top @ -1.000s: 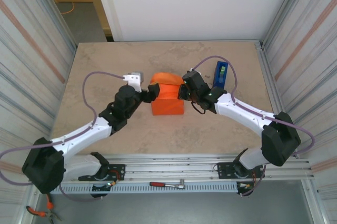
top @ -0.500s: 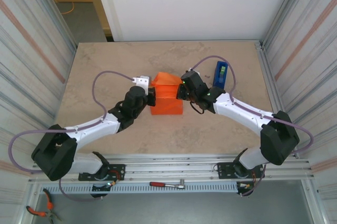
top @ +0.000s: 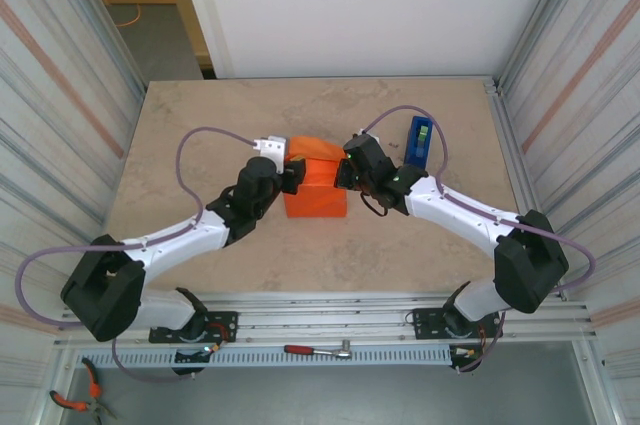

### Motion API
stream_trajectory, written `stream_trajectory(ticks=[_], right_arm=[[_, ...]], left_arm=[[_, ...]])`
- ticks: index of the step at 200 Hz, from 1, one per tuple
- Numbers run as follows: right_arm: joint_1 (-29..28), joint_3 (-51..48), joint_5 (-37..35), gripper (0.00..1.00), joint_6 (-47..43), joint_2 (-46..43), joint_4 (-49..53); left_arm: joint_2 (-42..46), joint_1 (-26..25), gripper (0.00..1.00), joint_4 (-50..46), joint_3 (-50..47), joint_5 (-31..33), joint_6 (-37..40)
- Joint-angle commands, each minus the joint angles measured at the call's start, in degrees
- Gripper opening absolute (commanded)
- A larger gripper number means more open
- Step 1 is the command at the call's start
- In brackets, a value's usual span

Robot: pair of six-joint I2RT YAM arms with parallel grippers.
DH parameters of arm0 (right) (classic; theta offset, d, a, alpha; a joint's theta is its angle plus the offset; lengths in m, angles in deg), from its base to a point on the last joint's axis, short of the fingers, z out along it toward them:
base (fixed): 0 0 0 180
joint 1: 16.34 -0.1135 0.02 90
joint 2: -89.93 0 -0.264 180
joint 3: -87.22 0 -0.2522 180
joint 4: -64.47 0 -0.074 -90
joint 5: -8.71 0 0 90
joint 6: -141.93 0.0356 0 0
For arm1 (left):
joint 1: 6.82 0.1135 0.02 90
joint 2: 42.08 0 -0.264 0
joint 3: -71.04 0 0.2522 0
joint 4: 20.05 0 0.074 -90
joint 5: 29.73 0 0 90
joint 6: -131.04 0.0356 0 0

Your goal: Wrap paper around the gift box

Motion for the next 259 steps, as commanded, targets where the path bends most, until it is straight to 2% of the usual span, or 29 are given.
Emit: stream_trajectory(ticks=[1,11,17,44,47,53,57,63,70,78,83,91,99,105,110,115,137,153,203,259], right_arm=[[-1.16,-1.71,2.21,0.00,0.55,3.22,7.12],[-1.21,-1.74,2.21,0.00,0.63,3.31,7.21],[-1.26,-1.77,2.23,0.00,0.61,3.33,7.17],[-1.29,-1.67,2.39,0.00,0.76,3.83,7.21],[-1.31,-1.69,2.39,0.00,0.73,3.92,7.24],[-1.27,-1.74,2.39,0.00,0.80,3.91,7.20],[-1.27,-1.81,2.38,0.00,0.82,3.94,7.13],[-1.26,-1.83,2.41,0.00,0.81,4.01,7.09],[-1.25,-1.72,2.44,0.00,0.84,4.02,7.11],[-1.36,-1.73,2.41,0.00,0.84,4.06,7.09],[-1.34,-1.69,2.48,0.00,0.85,4.09,7.08],[-1.39,-1.75,2.45,0.00,0.81,4.08,7.12],[-1.34,-1.68,2.40,0.00,0.81,4.07,7.12],[-1.36,-1.60,2.39,0.00,0.73,3.97,7.17],[-1.35,-1.64,2.39,0.00,0.70,3.93,7.18],[-1.34,-1.59,2.39,0.00,0.70,4.01,7.19],[-1.39,-1.63,2.39,0.00,0.64,4.05,7.30],[-1.36,-1.54,2.31,0.00,0.65,4.20,7.34],[-1.36,-1.16,2.52,0.00,0.64,4.59,7.44],[-1.34,-0.44,2.57,0.00,0.47,5.15,8.39]], left_arm=[[-0.26,0.51,0.43,0.98,2.79,1.19,1.88],[-0.45,1.14,0.13,1.55,2.93,-0.23,1.99],[-0.55,1.41,0.00,1.75,3.00,-0.79,1.87],[-0.93,1.62,0.00,1.56,3.46,-1.49,2.01],[-0.90,1.61,0.06,1.45,3.39,-1.54,2.02],[-0.96,1.59,0.27,1.31,3.42,-1.40,1.87],[-1.02,1.64,0.36,1.21,3.37,-1.19,1.78],[-1.15,1.61,0.41,1.21,3.37,-0.97,1.83],[-1.24,1.64,0.37,1.01,3.51,-1.31,2.18],[-1.35,1.77,0.14,1.00,3.50,-1.93,2.38],[-1.34,1.82,0.03,1.00,3.52,-2.11,2.37],[-0.97,1.90,0.00,1.04,3.50,-2.09,2.20],[-0.52,1.97,0.10,0.99,3.42,-1.79,2.10],[0.00,1.93,0.25,1.01,3.37,-1.26,1.87],[0.63,1.99,0.43,1.04,3.33,-0.82,1.64],[1.25,1.95,0.53,1.00,3.26,-0.32,1.52],[4.33,2.55,0.85,0.72,2.64,0.51,0.24],[6.46,3.19,0.98,0.69,1.84,-0.57,-0.68],[8.38,2.92,0.99,0.13,-1.37,-3.18,-3.60],[2.61,1.38,0.99,1.94,-1.58,0.79,-2.56]])
